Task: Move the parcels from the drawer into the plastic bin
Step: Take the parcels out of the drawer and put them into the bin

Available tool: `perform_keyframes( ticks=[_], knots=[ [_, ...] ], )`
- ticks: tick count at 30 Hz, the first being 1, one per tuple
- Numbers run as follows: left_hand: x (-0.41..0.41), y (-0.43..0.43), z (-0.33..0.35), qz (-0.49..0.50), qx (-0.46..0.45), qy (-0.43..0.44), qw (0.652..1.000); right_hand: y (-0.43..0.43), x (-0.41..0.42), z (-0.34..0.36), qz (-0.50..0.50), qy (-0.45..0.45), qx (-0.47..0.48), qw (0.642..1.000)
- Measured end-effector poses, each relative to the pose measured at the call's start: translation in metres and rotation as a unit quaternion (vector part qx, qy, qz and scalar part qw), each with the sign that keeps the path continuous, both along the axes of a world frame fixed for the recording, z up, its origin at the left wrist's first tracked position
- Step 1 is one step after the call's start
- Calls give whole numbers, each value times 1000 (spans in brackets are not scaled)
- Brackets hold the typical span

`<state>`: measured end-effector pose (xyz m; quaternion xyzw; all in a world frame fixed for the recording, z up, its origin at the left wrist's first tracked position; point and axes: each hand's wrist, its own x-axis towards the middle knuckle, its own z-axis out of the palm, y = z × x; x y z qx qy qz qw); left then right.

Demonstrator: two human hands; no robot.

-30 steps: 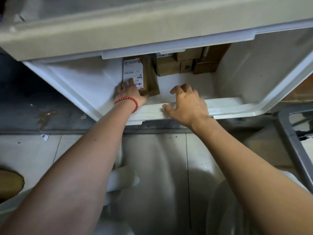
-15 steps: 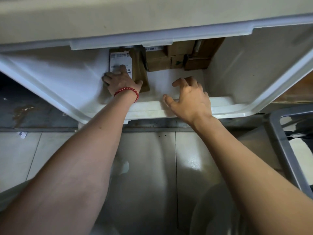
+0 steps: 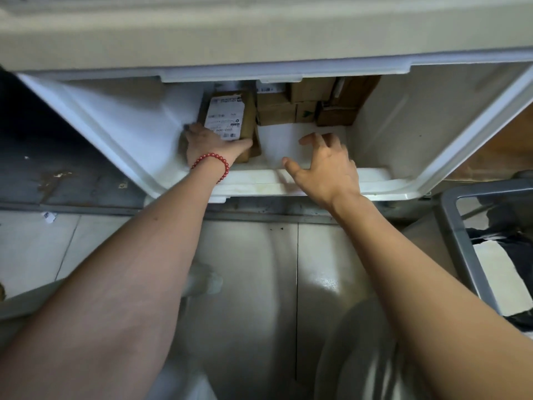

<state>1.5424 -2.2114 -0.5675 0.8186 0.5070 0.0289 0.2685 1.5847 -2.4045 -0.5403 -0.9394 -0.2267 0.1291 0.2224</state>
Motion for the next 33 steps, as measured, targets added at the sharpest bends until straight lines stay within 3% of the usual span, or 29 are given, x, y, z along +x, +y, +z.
perform_keyframes(
  ticks=[6,10,17,22,27,33],
  knots=[
    [-51,-24,25,5,-2,-135,991,-13,-15,19,-2,-9,4,1000],
    [-80,-39,57,-134,11,-95,986,-31,-40,38,15,-17,16,1000],
    [-130,-67,125,-322,26,-68,944,-48,-84,79,48,24,121,991],
    [-181,-89,151,-245,-15,-149,958,-72,-110,98,-6,53,206,977],
    [-216,-123,137,-175,-115,-234,949,-102,-135,83,-55,190,248,948],
    [-218,-141,137,-167,-138,-304,927,-121,-136,83,-88,181,311,929]
  ],
)
